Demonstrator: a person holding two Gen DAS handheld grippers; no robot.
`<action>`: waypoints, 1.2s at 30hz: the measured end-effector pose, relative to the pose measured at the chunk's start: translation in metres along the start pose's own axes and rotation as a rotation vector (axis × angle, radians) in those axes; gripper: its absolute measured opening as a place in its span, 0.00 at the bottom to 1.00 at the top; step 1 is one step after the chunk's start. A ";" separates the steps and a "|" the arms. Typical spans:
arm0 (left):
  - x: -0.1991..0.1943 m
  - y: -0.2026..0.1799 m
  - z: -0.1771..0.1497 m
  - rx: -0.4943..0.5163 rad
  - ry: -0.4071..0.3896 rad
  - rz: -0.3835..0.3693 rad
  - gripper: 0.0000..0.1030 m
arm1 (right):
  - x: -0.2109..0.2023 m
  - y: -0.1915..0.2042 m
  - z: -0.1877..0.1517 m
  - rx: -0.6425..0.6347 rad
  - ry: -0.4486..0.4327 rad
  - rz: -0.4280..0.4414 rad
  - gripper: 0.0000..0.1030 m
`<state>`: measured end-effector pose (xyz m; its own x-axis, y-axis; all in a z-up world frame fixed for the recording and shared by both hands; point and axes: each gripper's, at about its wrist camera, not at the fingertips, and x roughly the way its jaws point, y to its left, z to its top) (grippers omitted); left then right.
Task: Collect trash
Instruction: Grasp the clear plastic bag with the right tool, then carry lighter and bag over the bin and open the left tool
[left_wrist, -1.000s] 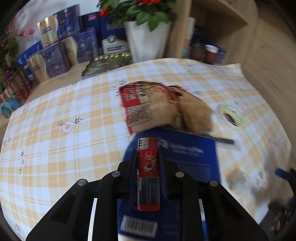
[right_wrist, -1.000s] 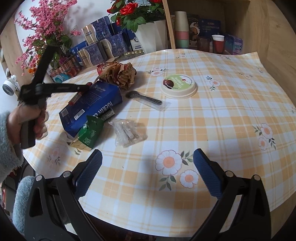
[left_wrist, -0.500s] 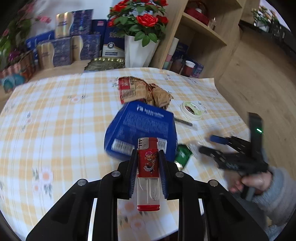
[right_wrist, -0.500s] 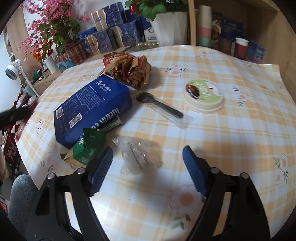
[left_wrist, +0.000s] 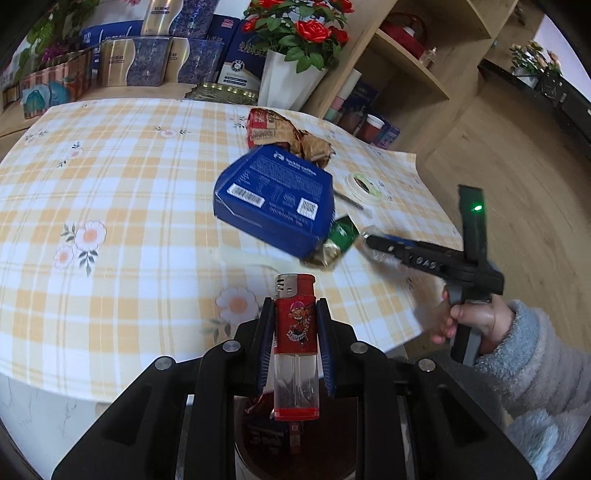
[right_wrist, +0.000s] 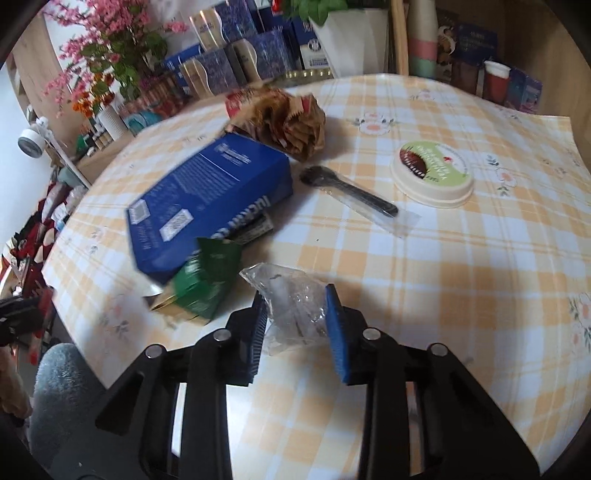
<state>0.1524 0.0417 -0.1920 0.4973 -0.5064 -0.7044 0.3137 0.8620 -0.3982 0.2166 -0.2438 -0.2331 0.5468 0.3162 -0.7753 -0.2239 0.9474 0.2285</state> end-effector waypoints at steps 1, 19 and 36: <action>-0.001 -0.002 -0.003 0.006 0.004 -0.003 0.22 | -0.011 0.002 -0.005 0.007 -0.020 0.007 0.32; 0.042 -0.067 -0.098 0.167 0.242 -0.117 0.22 | -0.125 0.018 -0.113 0.119 -0.106 0.049 0.32; 0.081 -0.063 -0.119 0.170 0.377 -0.062 0.22 | -0.125 0.019 -0.143 0.178 -0.089 0.036 0.32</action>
<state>0.0765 -0.0506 -0.2945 0.1518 -0.4864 -0.8605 0.4789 0.7977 -0.3664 0.0284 -0.2719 -0.2158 0.6120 0.3456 -0.7114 -0.1024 0.9265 0.3620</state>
